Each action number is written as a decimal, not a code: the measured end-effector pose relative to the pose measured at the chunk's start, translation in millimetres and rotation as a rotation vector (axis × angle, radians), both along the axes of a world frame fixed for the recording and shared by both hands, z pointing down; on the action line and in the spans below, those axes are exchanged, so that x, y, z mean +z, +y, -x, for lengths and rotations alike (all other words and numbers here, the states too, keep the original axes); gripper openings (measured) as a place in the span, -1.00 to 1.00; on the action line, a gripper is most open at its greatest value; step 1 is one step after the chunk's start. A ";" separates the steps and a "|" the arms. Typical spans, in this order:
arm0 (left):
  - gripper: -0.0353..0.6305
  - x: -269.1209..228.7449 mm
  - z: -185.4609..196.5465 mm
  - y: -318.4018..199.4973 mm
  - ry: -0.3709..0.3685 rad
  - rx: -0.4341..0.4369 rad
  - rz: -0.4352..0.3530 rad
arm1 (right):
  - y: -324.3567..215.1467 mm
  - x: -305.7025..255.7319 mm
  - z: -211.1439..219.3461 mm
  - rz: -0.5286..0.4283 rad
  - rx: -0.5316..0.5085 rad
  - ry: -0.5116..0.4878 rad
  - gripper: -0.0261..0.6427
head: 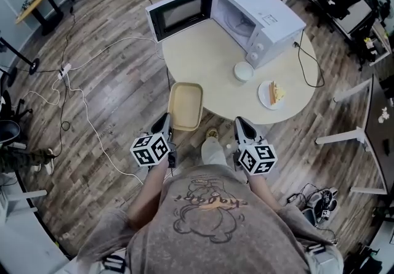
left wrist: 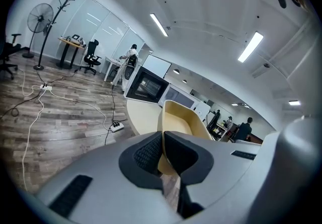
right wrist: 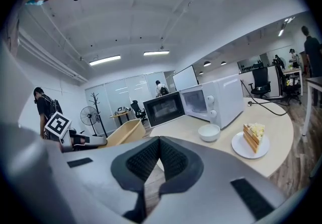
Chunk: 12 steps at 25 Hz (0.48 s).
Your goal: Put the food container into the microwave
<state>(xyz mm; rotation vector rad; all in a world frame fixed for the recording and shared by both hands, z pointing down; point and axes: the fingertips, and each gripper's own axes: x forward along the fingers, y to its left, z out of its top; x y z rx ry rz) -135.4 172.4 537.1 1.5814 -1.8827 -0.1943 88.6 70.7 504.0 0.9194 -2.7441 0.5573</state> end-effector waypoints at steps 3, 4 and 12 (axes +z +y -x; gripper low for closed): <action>-0.77 3.0 7.2 -23.8 0.009 0.000 0.010 | -23.1 1.1 9.8 0.005 -0.006 0.005 -0.92; -0.77 3.3 9.5 -32.8 0.009 0.003 0.014 | -31.8 0.9 13.2 0.006 -0.009 0.008 -0.92; -0.77 -3.1 32.5 -106.5 0.009 -0.017 0.027 | -104.0 -3.0 41.3 0.018 -0.055 0.018 -0.92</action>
